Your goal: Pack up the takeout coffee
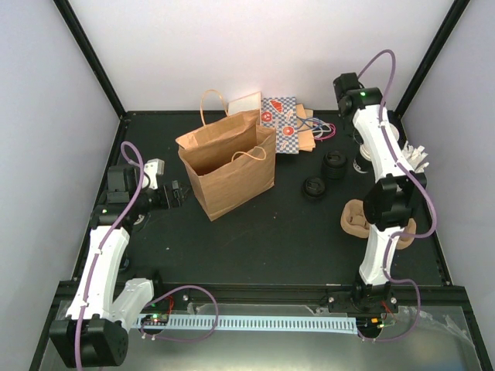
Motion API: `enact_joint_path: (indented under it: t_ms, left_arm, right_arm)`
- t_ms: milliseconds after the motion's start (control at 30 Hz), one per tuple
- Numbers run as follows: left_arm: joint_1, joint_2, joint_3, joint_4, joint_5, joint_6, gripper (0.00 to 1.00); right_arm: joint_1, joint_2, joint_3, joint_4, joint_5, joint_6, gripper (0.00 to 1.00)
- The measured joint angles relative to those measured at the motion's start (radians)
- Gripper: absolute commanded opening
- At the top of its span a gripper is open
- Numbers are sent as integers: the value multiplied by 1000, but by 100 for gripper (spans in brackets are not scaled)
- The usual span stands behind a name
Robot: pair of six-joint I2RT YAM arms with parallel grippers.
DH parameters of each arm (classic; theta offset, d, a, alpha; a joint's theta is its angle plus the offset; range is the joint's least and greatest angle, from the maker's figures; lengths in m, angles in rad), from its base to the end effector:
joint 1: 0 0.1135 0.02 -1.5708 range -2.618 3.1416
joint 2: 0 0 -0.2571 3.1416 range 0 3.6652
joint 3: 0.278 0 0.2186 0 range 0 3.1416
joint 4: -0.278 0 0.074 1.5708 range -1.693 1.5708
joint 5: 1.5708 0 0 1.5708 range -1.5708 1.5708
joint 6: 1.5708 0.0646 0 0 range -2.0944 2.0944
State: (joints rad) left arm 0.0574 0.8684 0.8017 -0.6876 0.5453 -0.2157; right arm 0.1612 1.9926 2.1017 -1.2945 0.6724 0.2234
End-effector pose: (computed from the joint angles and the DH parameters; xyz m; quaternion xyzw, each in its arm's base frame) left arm 0.1635 -0.0242 0.2671 -0.0144 0.8902 -0.2766 0.3616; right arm 0.3761 0.0204 0.3152 0.0920 0.9241 -0.2833 0.2393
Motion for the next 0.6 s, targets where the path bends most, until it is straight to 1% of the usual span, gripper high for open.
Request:
enact_joint_path:
  t_ms: [200,300,500,600]
  left_arm:
    - [0,-6,0,0,0,0,98]
    - [-1,-6,0,0,0,0,98]
    - [-1,-6,0,0,0,0,98]
    - [-1,-7,0,0,-1,0,98]
  right_arm:
    - [19,50,-6,-29,41,15,10]
    - [18,74,-16,-33,39,18,12]
    - [18,65,-21,-29,22,9,17]
    - [18,63,-21,-27,-3,3,14]
